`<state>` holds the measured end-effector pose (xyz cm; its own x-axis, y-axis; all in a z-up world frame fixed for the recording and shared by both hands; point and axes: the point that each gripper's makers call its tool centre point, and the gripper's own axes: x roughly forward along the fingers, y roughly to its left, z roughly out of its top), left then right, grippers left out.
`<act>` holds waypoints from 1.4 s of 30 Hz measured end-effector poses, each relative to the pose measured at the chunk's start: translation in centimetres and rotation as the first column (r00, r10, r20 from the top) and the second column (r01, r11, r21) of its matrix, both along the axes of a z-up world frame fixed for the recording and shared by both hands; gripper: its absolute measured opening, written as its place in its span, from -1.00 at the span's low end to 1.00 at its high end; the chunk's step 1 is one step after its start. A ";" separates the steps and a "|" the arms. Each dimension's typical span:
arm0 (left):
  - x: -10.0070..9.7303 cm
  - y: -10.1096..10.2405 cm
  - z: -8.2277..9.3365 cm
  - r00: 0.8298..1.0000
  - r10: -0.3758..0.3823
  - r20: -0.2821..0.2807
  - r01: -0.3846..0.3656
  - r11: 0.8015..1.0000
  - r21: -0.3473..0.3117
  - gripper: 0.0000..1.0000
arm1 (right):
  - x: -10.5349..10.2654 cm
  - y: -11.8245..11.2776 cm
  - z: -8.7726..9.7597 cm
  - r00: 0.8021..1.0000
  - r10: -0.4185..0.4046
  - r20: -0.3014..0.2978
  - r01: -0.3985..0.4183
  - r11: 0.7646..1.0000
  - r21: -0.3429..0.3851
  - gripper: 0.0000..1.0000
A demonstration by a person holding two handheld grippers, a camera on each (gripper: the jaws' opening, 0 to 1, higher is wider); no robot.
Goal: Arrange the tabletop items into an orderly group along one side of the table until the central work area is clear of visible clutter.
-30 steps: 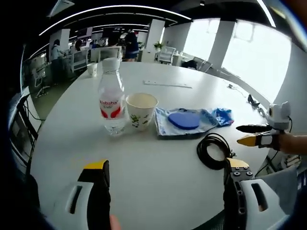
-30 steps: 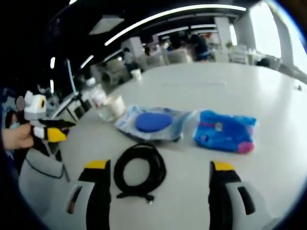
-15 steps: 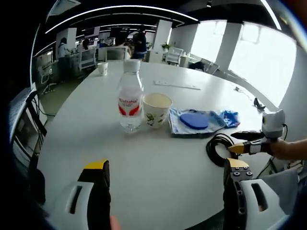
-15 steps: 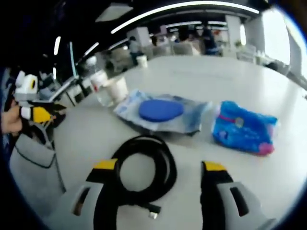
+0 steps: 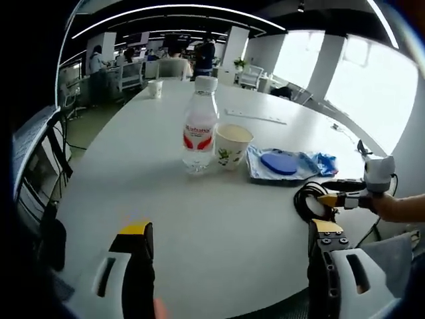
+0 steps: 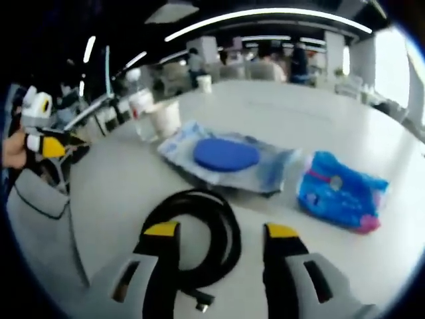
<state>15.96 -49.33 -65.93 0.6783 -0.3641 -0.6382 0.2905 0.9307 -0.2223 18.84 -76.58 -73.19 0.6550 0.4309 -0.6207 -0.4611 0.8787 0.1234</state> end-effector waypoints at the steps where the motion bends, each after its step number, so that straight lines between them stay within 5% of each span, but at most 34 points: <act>1: 0.0 0.2 0.1 1.000 0.003 0.001 -0.003 1.000 0.002 0.93 | 0.0 0.1 0.0 1.000 0.004 0.005 -0.004 1.000 0.000 -0.12; 8: -0.4 0.6 0.4 1.000 0.013 0.009 -0.013 1.000 0.004 0.93 | -0.4 0.9 -0.6 0.999 0.033 -0.022 -0.033 0.999 0.005 -0.36; 12: -0.4 0.6 0.4 1.000 0.016 0.007 -0.016 1.000 0.004 0.93 | -0.3 0.5 -0.9 0.999 0.034 -0.005 -0.034 0.999 -0.027 -0.46; 15: -0.6 0.5 0.4 0.999 0.040 0.000 -0.040 0.999 -0.024 0.92 | 0.1 -0.3 -1.1 0.996 0.085 0.031 -0.080 0.990 -0.120 -0.64; 23: -0.8 0.7 0.3 0.999 0.044 -0.006 -0.044 0.999 -0.022 0.91 | 0.4 -0.5 -1.0 0.994 0.096 0.046 -0.088 0.985 -0.148 -0.88; 29: -0.9 1.5 0.4 0.998 0.059 -0.007 -0.059 0.998 -0.022 0.91 | 0.2 -1.1 -0.6 0.999 0.029 0.039 -0.025 0.995 -0.101 -0.92; 42: -1.0 1.1 -0.1 0.999 0.047 -0.024 -0.048 0.999 -0.027 0.90 | -0.1 -2.5 3.5 0.989 -0.024 0.147 0.029 0.999 -0.030 -0.95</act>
<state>15.00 -48.25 -66.01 0.6802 -0.3494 -0.6444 0.2406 0.9368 -0.2541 18.73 -79.09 -69.65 0.7507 0.3938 -0.5304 -0.4485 0.8933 0.0285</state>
